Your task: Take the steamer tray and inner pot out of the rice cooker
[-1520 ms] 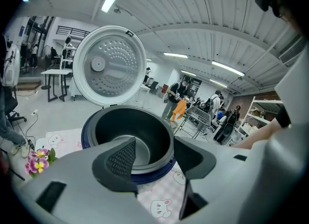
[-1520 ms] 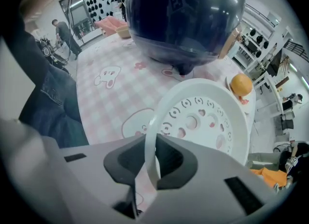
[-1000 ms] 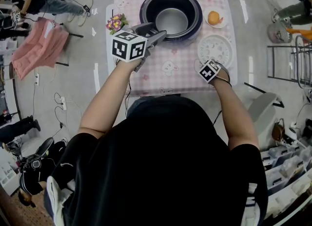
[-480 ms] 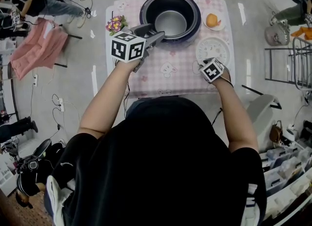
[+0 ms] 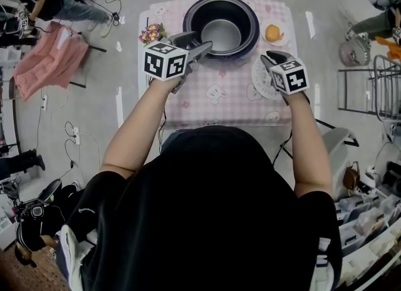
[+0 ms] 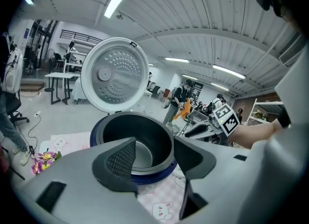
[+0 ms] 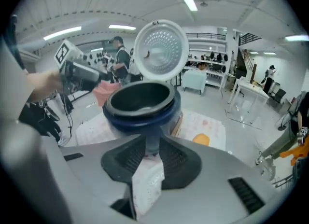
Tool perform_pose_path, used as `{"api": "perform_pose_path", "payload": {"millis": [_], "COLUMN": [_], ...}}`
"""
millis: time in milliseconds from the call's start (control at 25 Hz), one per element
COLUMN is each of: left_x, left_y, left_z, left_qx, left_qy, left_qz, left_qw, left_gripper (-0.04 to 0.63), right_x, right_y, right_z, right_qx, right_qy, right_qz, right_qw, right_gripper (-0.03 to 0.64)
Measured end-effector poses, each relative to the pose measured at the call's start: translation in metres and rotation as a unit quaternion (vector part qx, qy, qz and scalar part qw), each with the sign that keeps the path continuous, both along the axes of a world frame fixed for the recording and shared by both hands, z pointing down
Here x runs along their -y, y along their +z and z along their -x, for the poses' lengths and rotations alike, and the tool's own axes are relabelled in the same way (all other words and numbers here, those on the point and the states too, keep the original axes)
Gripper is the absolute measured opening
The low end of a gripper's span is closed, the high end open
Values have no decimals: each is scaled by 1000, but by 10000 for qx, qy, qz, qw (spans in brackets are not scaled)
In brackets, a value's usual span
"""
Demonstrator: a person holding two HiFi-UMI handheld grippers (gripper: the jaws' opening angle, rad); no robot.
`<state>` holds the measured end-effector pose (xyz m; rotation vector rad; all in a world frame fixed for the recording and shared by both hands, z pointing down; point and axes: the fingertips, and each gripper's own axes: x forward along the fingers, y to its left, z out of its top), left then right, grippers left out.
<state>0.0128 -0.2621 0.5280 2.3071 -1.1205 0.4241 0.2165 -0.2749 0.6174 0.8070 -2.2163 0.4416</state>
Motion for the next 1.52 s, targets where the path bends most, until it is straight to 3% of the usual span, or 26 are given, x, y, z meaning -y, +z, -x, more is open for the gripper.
{"api": "perform_pose_path", "payload": {"millis": [360,520,880,1040,1520], "left_x": [4,7,15,21,49], "left_y": [-8,-11,-1,13,58], "left_z": [17,22,33,41,63], "left_qx": [-19,-17,119,372,939], "left_qy": [-167,-227,-388,-527,-823], "left_qz": [-69,-116,-95,-89,244], "left_qw": [9998,9997,9991,9979,9919], "left_gripper": [258,258,258,222,216], "right_x": [34,41,53,64,90], "right_y": [-107,-129,-94,-75,-30], "right_z": [16,17,25,34,47], "right_qx": [1207,1299,1045,1031,1010], "right_qy": [329,326,271,328,636], "right_qz": [-626,-834,-466,-235,213], "right_qw": [9902,9875,9931,9938,9926], "right_gripper": [103,103,112,118,150]}}
